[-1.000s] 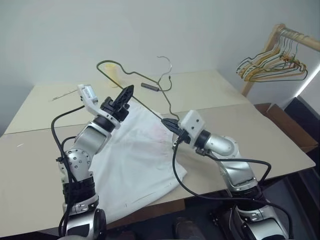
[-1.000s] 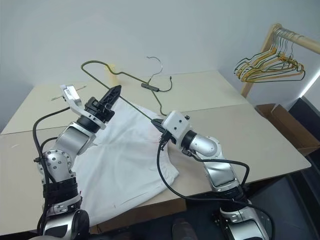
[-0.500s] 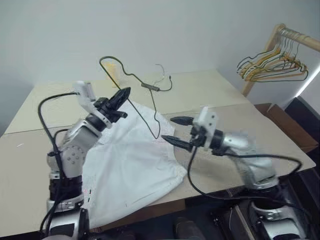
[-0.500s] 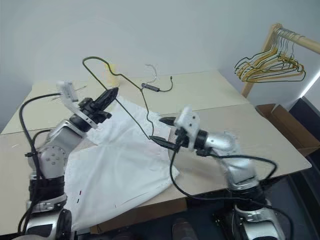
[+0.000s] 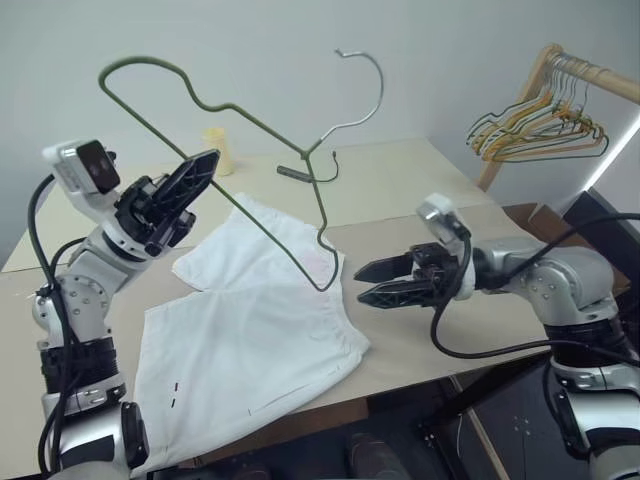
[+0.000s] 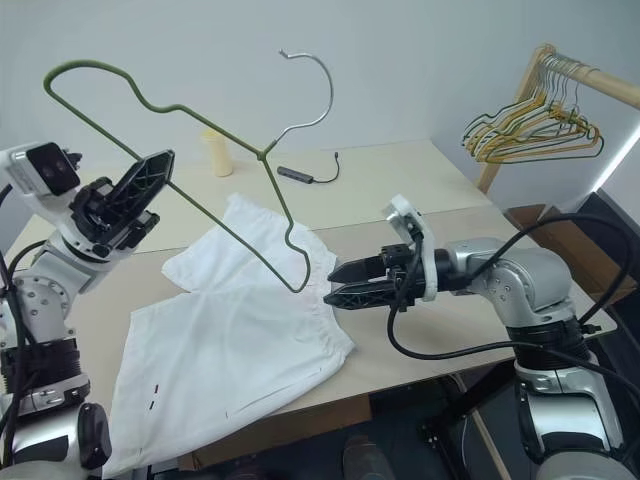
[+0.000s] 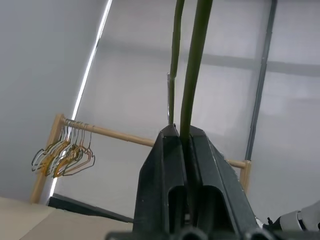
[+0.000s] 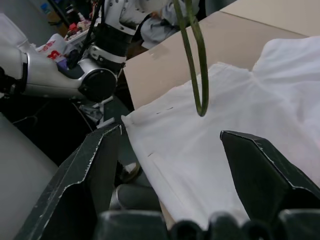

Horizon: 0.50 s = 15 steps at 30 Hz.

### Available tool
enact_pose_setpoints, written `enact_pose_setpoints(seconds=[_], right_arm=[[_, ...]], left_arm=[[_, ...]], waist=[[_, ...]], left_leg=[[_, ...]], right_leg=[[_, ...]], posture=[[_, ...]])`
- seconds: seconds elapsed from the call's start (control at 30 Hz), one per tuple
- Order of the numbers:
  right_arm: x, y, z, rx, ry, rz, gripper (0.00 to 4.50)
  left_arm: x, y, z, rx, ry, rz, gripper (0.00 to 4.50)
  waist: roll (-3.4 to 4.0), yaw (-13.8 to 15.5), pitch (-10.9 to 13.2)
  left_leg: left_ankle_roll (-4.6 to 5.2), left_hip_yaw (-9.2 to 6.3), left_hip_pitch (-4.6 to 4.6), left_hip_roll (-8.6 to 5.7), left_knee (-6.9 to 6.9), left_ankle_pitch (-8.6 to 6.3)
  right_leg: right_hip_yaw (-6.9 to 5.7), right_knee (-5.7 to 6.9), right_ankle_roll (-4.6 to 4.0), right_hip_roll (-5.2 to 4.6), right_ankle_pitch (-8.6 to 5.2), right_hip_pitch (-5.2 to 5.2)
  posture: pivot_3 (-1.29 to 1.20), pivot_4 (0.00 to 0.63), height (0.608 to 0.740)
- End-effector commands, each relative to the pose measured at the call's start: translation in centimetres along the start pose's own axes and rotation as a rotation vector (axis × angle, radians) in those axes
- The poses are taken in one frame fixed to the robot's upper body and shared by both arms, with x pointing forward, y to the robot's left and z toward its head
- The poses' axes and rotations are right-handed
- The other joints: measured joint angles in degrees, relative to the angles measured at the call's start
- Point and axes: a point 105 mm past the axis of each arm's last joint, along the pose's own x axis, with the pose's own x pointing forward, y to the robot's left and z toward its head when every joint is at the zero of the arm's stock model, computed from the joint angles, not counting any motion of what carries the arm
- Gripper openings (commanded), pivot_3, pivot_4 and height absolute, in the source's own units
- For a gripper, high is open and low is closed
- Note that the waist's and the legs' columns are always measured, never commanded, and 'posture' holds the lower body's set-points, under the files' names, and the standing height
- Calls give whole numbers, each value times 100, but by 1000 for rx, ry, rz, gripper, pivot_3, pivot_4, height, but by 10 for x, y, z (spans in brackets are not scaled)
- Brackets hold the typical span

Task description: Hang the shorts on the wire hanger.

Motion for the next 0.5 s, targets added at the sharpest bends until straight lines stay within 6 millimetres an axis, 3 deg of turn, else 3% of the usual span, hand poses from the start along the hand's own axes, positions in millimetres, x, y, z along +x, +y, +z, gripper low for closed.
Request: enact_pose_setpoints(seconds=[0.03, 0.23, 0.5], right_arm=[[16, -3, 10, 3, -13, 6, 3764], [27, -12, 12, 39, -32, -29, 3764], [30, -6, 21, 46, -68, 23, 3764]], left_arm=[[7, -5, 2, 15, -21, -37, 0], [7, -5, -2, 1, -22, -44, 0], [10, -1, -4, -12, -30, -43, 0]], waist=[[0, -27, 0], [0, -41, 0], [0, -73, 0]], left_leg=[[0, 0, -2, 0, 0, 0], [0, -5, -15, -4, 3, 0], [0, -6, -16, -5, 3, 0]], right_leg=[[0, 2, 0, 0, 0, -2], [-2, 6, 1, -9, 3, -11], [-3, 6, 2, -10, 3, -12]], posture=[[-176, 0, 740], [-177, 0, 740], [-182, 0, 740]])
